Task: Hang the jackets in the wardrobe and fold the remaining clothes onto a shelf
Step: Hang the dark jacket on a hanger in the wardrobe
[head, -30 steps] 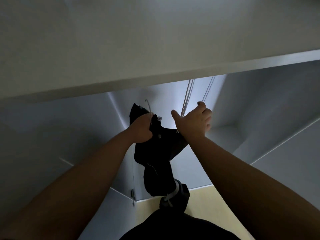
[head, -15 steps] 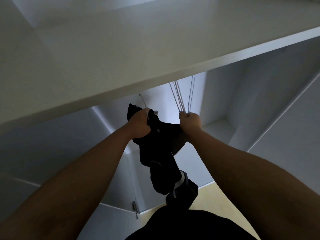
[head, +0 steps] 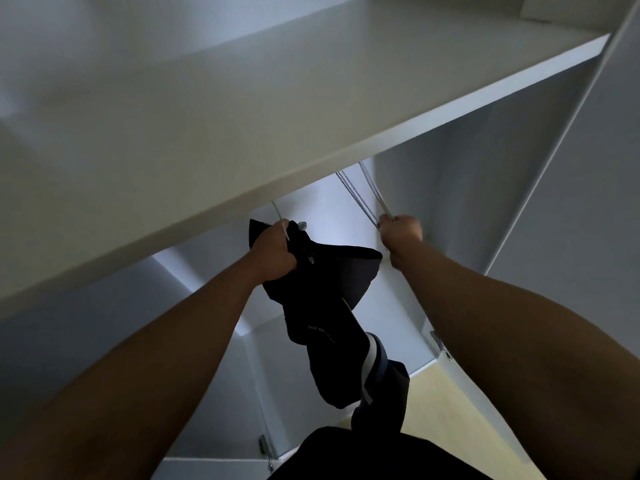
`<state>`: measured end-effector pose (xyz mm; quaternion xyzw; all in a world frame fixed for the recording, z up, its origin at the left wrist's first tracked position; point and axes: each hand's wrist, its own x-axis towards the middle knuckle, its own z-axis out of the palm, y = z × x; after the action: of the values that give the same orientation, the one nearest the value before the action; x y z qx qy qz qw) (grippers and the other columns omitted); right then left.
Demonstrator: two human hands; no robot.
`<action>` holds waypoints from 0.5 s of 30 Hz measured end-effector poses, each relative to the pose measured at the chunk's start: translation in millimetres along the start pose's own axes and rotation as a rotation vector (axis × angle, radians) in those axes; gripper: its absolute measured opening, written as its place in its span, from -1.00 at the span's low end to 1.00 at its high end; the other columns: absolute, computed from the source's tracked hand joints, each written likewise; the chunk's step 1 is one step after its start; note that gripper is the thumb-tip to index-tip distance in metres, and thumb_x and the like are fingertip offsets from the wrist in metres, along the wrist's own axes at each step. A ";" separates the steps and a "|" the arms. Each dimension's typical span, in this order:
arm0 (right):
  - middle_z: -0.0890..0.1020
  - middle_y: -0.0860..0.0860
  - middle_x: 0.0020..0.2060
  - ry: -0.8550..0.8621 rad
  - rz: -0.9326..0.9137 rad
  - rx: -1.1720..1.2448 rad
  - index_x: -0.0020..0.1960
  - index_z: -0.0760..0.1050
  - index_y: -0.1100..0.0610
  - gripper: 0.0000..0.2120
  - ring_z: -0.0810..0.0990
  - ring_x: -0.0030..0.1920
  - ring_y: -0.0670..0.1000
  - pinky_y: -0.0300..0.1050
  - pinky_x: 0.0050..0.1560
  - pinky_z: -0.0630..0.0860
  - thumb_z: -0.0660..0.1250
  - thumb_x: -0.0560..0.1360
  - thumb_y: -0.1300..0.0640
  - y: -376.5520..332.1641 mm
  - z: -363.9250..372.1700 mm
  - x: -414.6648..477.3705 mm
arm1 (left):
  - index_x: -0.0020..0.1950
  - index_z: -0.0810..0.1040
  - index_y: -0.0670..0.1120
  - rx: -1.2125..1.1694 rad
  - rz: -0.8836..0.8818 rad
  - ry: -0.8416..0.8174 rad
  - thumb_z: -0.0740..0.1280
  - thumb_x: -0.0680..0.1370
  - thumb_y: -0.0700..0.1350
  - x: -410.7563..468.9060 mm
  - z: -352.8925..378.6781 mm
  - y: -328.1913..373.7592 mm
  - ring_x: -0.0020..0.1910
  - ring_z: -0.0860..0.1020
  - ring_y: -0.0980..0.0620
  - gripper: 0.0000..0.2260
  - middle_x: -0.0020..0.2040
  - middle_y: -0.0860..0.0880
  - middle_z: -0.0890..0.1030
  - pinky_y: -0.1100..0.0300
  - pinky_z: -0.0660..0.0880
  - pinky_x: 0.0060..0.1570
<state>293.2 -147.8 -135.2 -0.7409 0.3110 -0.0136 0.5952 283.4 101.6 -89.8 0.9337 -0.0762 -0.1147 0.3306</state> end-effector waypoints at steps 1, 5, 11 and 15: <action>0.50 0.10 -0.26 -0.002 0.015 0.010 -0.12 0.54 0.23 -0.73 0.50 -0.19 0.11 -0.09 -0.17 0.43 0.26 0.60 0.04 -2.6 -6.9 7.7 | 0.22 0.43 -0.32 -0.006 0.005 0.004 0.43 0.39 -0.42 3.5 1.3 4.3 0.18 0.56 -0.25 -0.57 0.19 -0.30 0.56 -0.15 0.48 0.26; 0.63 0.22 -0.04 0.115 0.023 -0.014 0.15 0.59 0.33 -0.61 0.63 0.02 0.21 -0.02 -0.04 0.51 0.24 0.61 0.00 -9.5 -36.2 27.5 | 0.15 0.47 -0.20 -0.064 0.028 0.039 0.48 0.40 -0.40 14.6 9.9 20.5 0.10 0.57 -0.02 -0.62 0.09 -0.03 0.58 0.27 0.48 0.13; 0.49 0.22 0.33 0.228 0.010 -0.283 0.36 0.48 0.17 -0.61 0.40 0.38 0.26 0.07 0.35 0.34 0.19 0.62 -0.01 -12.5 -68.8 39.1 | 0.13 0.46 -0.08 -0.093 0.066 0.086 0.48 0.43 -0.36 25.5 25.0 37.8 -0.08 0.52 0.19 -0.63 -0.04 0.10 0.53 0.31 0.44 0.02; 0.36 0.18 0.41 0.309 0.005 -0.345 0.44 0.37 0.11 -0.55 0.27 0.44 0.23 0.12 0.39 0.25 0.25 0.59 0.01 -6.9 -76.3 28.4 | 0.12 0.43 0.02 -0.153 0.054 0.127 0.49 0.45 -0.34 29.4 32.2 42.9 0.02 0.54 0.14 -0.59 0.00 0.09 0.54 0.29 0.42 0.10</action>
<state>289.4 -227.4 -116.8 -0.8202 0.3977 -0.0719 0.4049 300.4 42.8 -91.8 0.9087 -0.0710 -0.0518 0.4082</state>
